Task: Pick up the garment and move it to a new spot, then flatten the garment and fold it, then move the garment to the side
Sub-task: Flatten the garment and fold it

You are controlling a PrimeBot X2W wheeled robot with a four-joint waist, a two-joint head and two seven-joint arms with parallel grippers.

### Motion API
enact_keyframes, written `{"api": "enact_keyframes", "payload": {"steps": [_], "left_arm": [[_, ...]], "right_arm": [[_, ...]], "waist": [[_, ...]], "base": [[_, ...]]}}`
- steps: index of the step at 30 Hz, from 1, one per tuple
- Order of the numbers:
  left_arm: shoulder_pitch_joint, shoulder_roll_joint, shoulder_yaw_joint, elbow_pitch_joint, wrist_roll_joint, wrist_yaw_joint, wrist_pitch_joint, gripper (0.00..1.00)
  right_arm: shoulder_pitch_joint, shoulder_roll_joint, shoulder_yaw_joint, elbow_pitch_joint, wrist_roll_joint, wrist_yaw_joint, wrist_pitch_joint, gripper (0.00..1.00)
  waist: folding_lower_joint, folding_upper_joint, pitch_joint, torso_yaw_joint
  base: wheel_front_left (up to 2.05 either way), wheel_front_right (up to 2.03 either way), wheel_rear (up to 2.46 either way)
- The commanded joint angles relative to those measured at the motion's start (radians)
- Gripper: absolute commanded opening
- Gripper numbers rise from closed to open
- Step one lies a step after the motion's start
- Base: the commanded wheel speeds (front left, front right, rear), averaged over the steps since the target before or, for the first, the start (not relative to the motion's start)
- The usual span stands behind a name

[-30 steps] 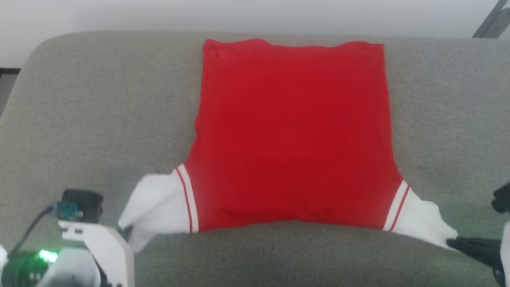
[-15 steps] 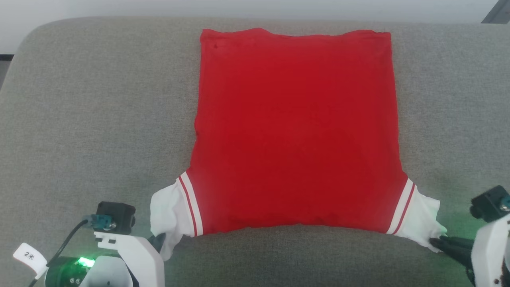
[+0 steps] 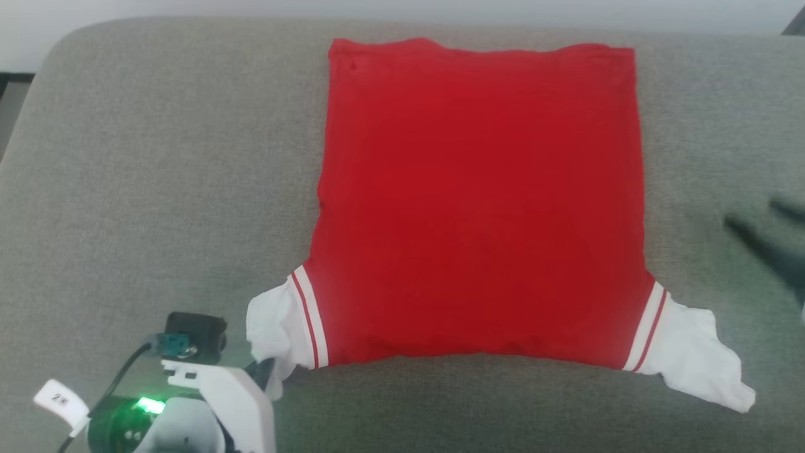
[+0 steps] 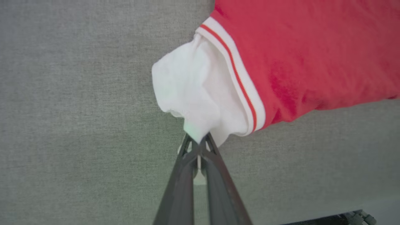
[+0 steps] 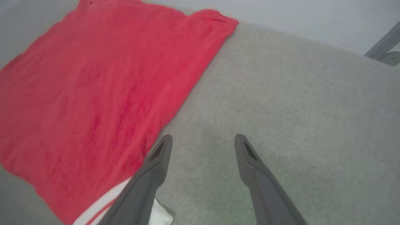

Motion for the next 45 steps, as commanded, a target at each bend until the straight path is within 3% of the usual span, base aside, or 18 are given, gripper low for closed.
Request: {"api": "enact_keyframes", "payload": {"steps": [1,9,18,27,32,33,35,45], "left_arm": [[-0.019,-0.007,-0.009,-0.001,0.010,-0.004,-0.005,0.00],[-0.099,-0.059,-0.066,-0.002,0.045,-0.018,-0.011,0.00],[-0.199,-0.137,-0.135,0.030,0.072,-0.050,-0.041,0.00],[-0.245,-0.194,-0.175,0.083,0.070,-0.076,-0.073,0.00],[-0.255,-0.208,-0.181,0.119,0.066,-0.084,-0.092,0.00],[-0.254,-0.209,-0.180,0.124,0.064,-0.084,-0.093,0.00],[-0.253,-0.205,-0.175,0.134,0.065,-0.083,-0.098,0.00],[-0.252,-0.154,-0.121,0.139,0.054,-0.064,-0.094,0.00]], "right_arm": [[-0.046,0.037,-0.024,0.015,-0.025,0.000,-0.011,1.00],[-0.327,0.155,-0.058,0.172,-0.152,0.000,0.033,1.00],[-0.607,0.202,0.004,0.469,-0.213,0.000,0.134,1.00],[-0.750,0.237,0.046,0.711,-0.168,0.000,0.275,1.00],[-0.736,0.263,0.102,0.820,-0.152,0.000,0.399,1.00],[-0.733,0.260,0.117,0.828,-0.158,0.000,0.409,0.81],[-0.727,0.255,0.152,0.818,-0.167,0.000,0.426,0.00],[-0.721,0.208,0.230,0.682,-0.098,0.000,0.372,0.00]], "waist": [[0.0000,-0.0001,0.019,0.017],[0.0000,-0.0001,0.102,0.088],[0.0000,-0.0001,0.210,0.186],[0.0000,-0.0001,0.272,0.255],[0.0000,-0.0001,0.281,0.273],[0.0000,-0.0001,0.281,0.274],[0.0000,-0.0001,0.278,0.271],[0.0000,-0.0001,0.201,0.179]], "base": [[0.00,0.00,0.00],[0.00,0.00,0.00],[0.00,0.00,0.00],[0.00,0.00,0.00],[0.00,0.00,0.00],[0.00,0.00,0.00],[0.00,0.00,0.00],[0.00,0.00,0.00]]}}
